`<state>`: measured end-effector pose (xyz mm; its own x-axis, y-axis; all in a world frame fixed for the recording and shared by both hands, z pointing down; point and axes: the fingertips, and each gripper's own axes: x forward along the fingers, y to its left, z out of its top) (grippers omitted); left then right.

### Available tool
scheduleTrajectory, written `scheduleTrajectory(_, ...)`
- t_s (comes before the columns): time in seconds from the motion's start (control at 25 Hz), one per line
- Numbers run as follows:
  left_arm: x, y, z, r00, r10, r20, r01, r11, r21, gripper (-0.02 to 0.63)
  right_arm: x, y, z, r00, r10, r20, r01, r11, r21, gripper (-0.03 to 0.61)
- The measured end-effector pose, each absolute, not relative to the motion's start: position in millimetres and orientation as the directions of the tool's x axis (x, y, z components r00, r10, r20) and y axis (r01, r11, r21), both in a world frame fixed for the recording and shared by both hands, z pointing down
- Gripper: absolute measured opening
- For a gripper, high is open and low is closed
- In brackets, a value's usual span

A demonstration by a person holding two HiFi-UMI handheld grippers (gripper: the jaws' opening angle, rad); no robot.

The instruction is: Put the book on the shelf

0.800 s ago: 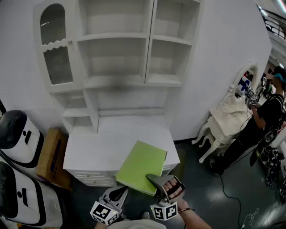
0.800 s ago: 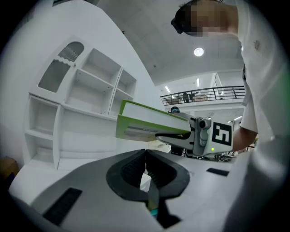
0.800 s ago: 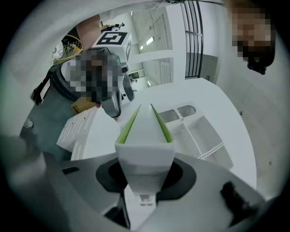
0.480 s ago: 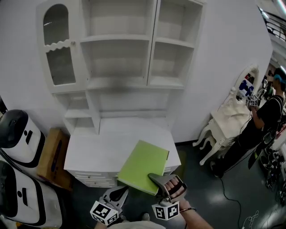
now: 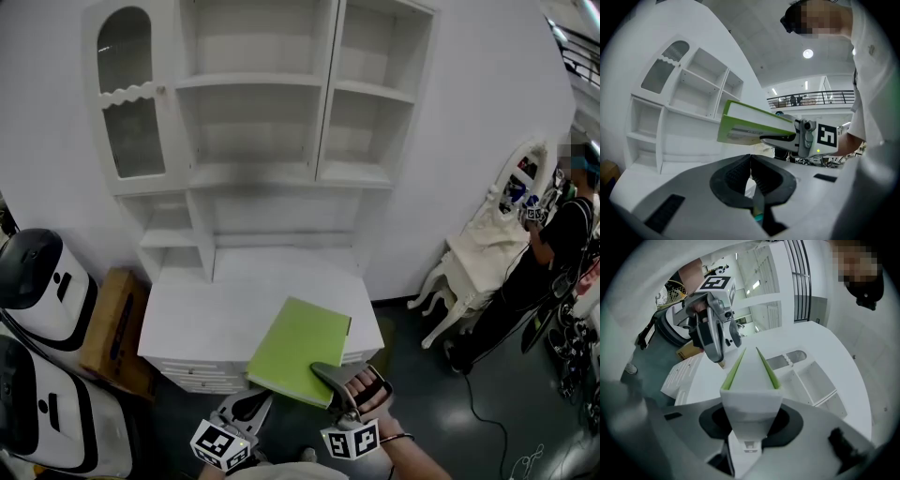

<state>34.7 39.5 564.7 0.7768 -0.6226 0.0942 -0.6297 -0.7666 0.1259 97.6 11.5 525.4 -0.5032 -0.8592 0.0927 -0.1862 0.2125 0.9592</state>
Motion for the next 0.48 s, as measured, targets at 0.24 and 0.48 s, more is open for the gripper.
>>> scheduleTrajectory(0.24, 23, 24, 557, 0.777, -0.614, 0.139, -0.630, -0.759, 0.166, 0.010, 89, -2, 500, -0.504, -0.860, 0.077, -0.143, 0.171, 0.975, 0.141)
scheduleTrajectory(0.48, 1, 7, 536, 0.778, -0.613, 0.141, -0.628, -0.762, 0.157, 0.011, 77, -16, 473, -0.490, -0.869, 0.068, -0.122, 0.146, 0.982, 0.141)
